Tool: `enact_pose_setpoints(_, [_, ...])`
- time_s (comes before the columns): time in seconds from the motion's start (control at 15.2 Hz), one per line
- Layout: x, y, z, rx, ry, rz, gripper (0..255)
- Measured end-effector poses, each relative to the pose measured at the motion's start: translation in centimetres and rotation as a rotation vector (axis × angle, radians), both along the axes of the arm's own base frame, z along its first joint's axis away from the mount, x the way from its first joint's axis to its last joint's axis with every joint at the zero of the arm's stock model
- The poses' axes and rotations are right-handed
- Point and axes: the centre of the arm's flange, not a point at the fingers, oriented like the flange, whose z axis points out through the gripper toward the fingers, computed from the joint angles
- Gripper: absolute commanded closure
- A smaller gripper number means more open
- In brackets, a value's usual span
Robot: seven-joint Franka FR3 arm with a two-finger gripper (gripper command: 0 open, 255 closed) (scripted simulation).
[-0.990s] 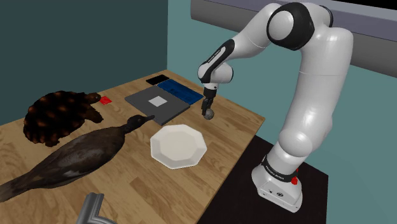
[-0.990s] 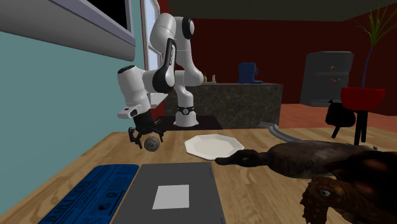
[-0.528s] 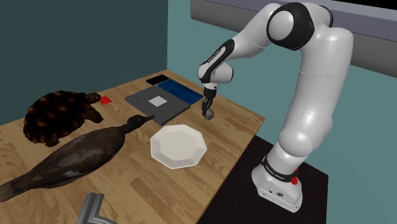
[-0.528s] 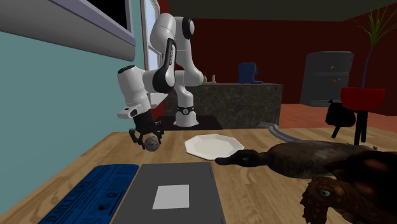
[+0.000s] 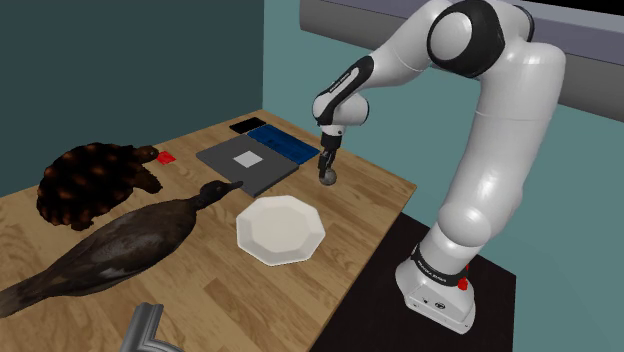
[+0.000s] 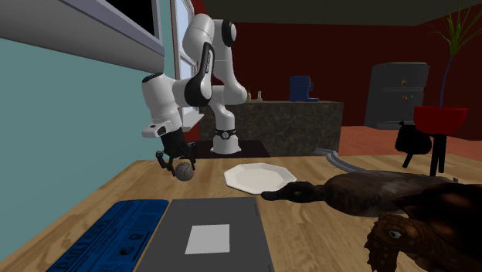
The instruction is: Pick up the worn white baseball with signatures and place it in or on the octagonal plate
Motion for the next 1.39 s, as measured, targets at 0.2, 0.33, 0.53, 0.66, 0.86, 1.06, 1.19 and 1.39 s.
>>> enact_pose_setpoints(0.2, [0.0, 0.1, 1.8, 0.0, 0.0, 0.0, 255])
enact_pose_setpoints(0.33, [0.1, 0.1, 2.8, 0.0, 0.0, 0.0, 255])
enact_pose_setpoints(0.53, [0.1, 0.1, 4.2, 0.0, 0.0, 0.0, 255])
enact_pose_setpoints(0.66, [0.1, 0.1, 5.4, 0.0, 0.0, 0.0, 255])
enact_pose_setpoints(0.86, [0.0, 0.7, 6.6, 0.0, 0.0, 0.0, 255])
enact_pose_setpoints(1.06, [-0.3, 4.2, 6.7, 0.0, 0.0, 0.001, 255])
enact_pose_setpoints(1.19, [-0.3, 6.6, 6.8, 0.0, 0.0, 0.001, 255])
enact_pose_setpoints(1.39, [-0.9, 10.4, 6.9, 0.0, 0.0, 0.002, 255])
